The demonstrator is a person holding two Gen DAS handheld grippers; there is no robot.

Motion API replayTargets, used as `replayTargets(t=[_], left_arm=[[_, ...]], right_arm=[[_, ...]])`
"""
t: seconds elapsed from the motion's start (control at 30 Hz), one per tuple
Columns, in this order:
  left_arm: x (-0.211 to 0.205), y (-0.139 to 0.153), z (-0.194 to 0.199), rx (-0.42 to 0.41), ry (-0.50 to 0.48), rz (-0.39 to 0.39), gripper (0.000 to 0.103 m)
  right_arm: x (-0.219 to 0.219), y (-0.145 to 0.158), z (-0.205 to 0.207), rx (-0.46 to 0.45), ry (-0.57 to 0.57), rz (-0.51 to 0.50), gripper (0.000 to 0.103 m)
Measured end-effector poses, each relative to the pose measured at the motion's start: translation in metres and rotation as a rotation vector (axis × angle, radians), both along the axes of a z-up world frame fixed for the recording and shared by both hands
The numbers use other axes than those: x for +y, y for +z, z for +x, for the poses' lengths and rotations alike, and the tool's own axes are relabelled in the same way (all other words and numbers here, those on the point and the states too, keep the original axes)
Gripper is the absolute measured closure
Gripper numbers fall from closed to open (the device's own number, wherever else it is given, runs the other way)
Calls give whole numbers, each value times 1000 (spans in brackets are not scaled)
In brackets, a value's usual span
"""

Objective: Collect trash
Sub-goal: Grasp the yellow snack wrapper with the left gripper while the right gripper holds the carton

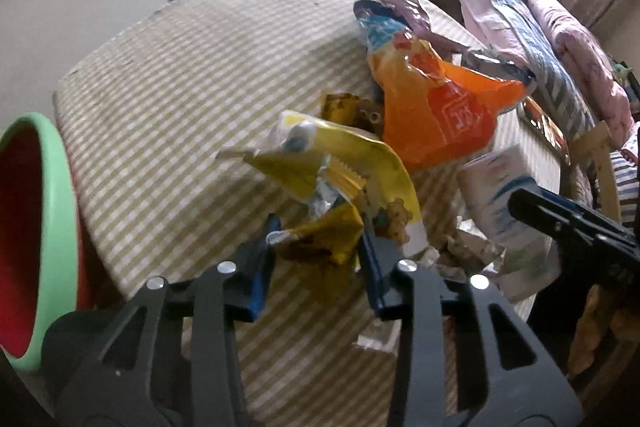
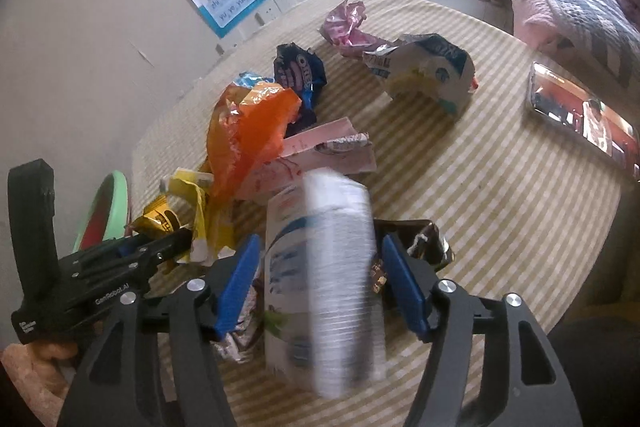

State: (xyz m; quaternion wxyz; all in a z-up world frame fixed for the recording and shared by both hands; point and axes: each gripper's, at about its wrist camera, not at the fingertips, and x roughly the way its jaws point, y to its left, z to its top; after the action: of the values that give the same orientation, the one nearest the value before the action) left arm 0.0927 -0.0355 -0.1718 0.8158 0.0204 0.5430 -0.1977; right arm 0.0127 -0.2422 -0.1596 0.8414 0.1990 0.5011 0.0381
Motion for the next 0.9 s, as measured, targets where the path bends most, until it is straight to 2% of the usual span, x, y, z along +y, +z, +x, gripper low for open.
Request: replayTargets(t=[0.23,0.37,0.47,0.5,0.53,0.57,0.63,0.73,0.9], left_arm=[[27,20,-13,-16,97,-84,71],[33,29,-20,-18,120,-126,70],[33,34,-25,-8,116,-172,70],[32,36,-26,-9,114,-176,71],[31,39,-26,-15,110,-181,70],[30,40,-26,-19,108,-185,70],[30,47,-27,-30,107,-199,70],[30,54,-27,-43,104,-211,70],[31,54,-27,-46,117,-215,68]], right_arm=[[10,6,-13,14,56,-28,40],[22,-3,-14,59,90,-55,41],[23,-10,-12,81,93,-9,47],[21,-11,-12,80,92,6,53],[21,-10,-13,74,93,18,62],[22,-9,-14,66,94,20,64],[21,-6,-14,54,84,-1,64],[16,-1,-16,24,61,19,64],[15,0,-16,21,53,21,64]])
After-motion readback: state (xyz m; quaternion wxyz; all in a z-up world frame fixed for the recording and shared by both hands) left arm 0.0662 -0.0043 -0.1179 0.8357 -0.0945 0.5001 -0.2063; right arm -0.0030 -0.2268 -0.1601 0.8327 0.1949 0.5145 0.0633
